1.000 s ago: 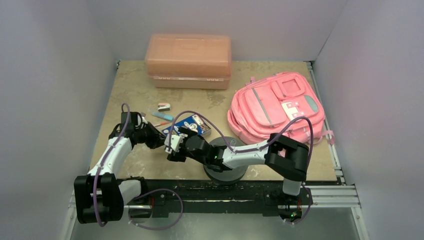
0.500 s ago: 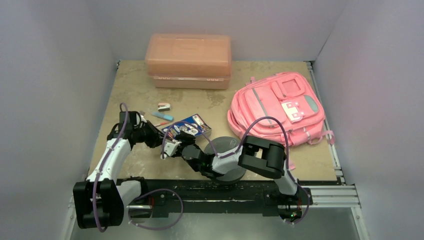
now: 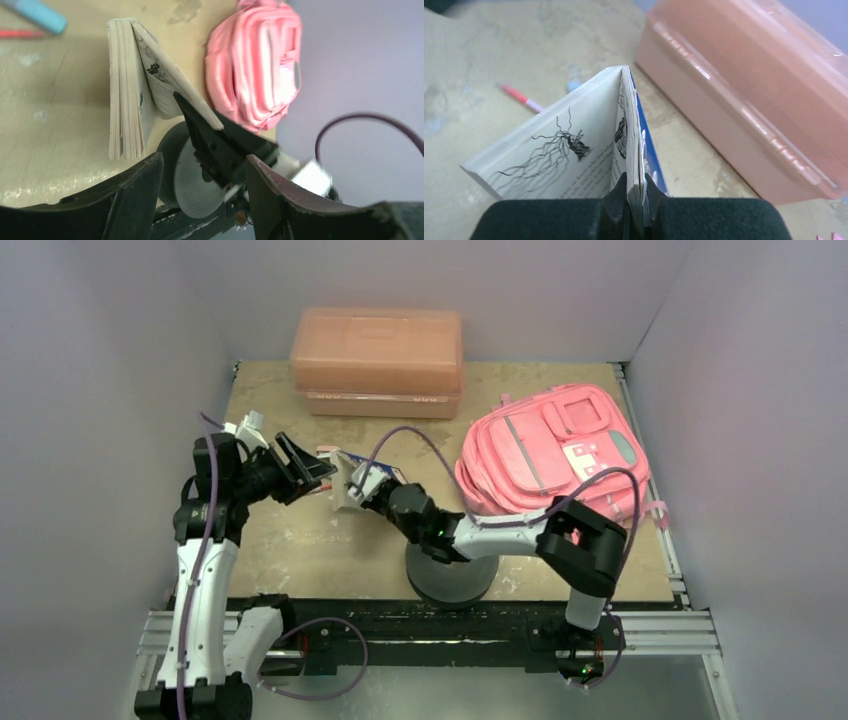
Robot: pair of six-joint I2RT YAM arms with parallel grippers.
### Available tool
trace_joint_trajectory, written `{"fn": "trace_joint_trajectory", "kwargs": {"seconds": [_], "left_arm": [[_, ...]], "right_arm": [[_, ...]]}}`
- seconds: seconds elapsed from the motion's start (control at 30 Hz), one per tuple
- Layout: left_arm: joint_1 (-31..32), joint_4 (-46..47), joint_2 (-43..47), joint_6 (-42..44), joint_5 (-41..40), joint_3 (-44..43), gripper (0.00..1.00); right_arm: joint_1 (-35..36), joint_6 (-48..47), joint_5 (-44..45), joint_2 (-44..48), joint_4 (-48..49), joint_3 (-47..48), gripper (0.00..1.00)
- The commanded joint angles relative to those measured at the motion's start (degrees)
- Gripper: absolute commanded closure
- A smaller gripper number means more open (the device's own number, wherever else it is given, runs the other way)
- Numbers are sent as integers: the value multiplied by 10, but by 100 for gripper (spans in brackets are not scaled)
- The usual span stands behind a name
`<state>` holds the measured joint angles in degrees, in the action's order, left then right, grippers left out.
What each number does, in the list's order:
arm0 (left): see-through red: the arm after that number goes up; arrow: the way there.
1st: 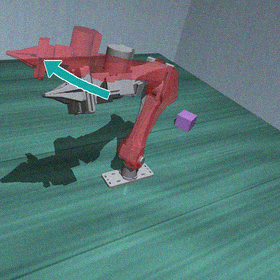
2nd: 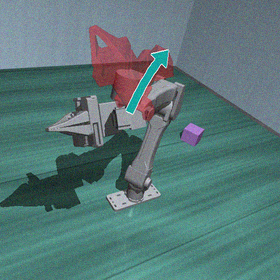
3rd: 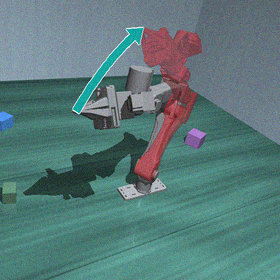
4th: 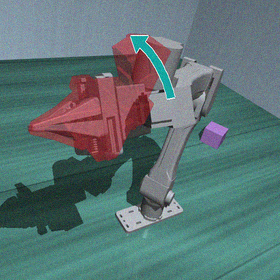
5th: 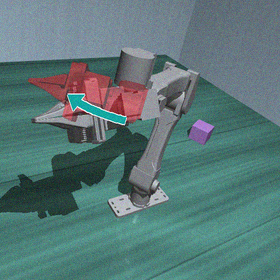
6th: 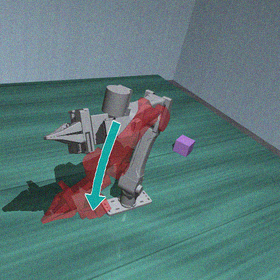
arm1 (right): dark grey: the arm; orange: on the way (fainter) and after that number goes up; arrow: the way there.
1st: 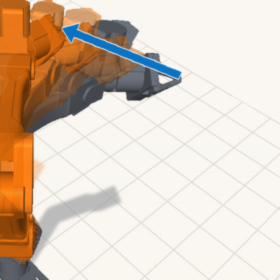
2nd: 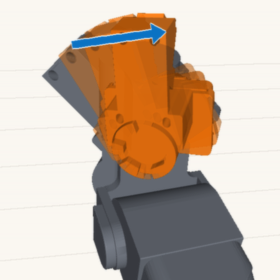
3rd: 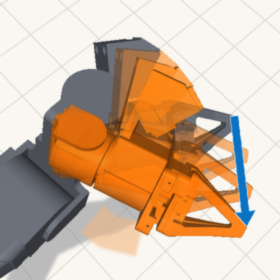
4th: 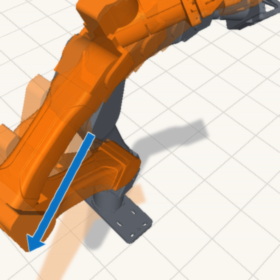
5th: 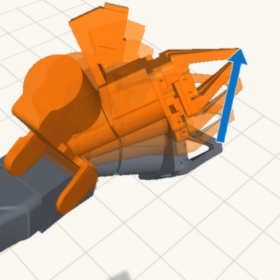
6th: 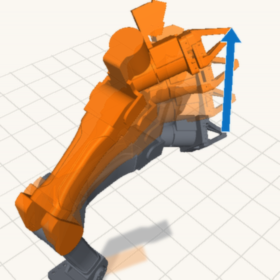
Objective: Pack the student bag
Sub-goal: Pick up the book from the center of the board.
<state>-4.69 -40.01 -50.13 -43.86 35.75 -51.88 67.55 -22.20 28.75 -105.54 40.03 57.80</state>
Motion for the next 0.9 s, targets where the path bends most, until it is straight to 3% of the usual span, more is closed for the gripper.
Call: {"fn": "trace_joint_trajectory", "kwargs": {"seconds": [0.0, 0.07, 0.2, 0.23, 0.4, 0.57, 0.87], "left_arm": [[1, -35, 62, 46, 11, -100, 37], [1, -50, 76, 50, 2, -133, 33], [0, -61, 91, 43, -1, -188, 14], [1, -61, 94, 39, -2, -199, 12], [0, -45, 100, 8, 3, -230, 11], [1, 18, 87, -54, 54, -239, 11], [1, 282, 67, -208, 153, -93, 11]], "right_arm": [[-63, 139, -141, 103, -28, 1, 100], [-92, 174, -209, 135, -37, -5, 100], [-164, 195, -344, 195, -34, -19, 100], [-181, 287, -375, 207, -26, -25, 100], [-256, 418, -497, 251, 23, -47, 100], [-344, 604, -589, 255, 161, -84, 100], [-420, 923, -624, 229, 421, -115, 100]]}}
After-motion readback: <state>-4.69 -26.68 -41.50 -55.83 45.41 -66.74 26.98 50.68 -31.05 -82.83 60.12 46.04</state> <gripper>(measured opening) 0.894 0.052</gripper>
